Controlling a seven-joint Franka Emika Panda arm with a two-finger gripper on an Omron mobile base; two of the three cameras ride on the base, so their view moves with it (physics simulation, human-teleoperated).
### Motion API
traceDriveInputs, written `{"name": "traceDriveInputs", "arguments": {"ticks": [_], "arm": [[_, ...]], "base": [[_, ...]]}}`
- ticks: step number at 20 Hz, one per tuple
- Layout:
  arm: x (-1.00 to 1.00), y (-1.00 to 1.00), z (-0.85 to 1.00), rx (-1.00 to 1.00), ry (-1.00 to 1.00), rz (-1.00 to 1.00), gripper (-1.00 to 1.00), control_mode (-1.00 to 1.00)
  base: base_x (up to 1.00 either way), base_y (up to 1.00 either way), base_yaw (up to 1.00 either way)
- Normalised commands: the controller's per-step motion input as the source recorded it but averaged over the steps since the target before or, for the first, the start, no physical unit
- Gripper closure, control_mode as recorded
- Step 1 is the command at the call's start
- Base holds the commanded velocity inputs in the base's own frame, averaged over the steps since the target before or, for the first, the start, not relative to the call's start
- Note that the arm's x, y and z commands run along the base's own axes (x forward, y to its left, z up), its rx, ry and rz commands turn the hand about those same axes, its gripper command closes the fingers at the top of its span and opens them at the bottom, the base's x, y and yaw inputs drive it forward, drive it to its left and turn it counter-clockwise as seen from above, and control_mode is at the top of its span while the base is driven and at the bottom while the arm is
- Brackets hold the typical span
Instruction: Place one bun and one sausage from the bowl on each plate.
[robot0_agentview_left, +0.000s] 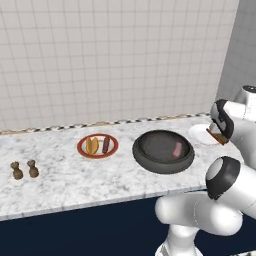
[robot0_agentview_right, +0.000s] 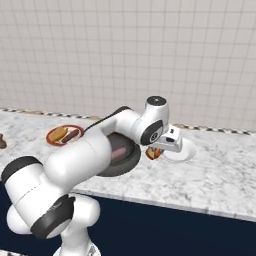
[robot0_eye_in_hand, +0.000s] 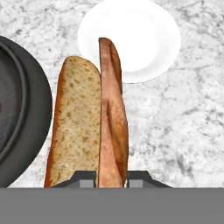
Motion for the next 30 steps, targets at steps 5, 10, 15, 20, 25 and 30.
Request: {"name": "traceDriveInputs", "arguments": {"ticks": [5,10,15,20,25,30], "arm": [[0.0,0.0,0.0,0.0,0.0,0.0,1.0,1.0],[0.0,0.0,0.0,0.0,0.0,0.0,1.0,1.0],[0.0,0.0,0.0,0.0,0.0,0.0,1.0,1.0],[0.0,0.0,0.0,0.0,0.0,0.0,1.0,1.0],[0.71,0.06,-0.24,0.0,0.0,0.0,1.0,-1.0],[0.81,0.1,-0.5,0.04,0.02,0.04,1.0,-1.0]], "base": [[0.09,-0.69,0.0],[0.25,-0.3,0.0],[0.44,0.0,0.0],[0.58,-0.16,0.0],[0.0,0.0,0.0],[0.0,0.0,0.0]]}}
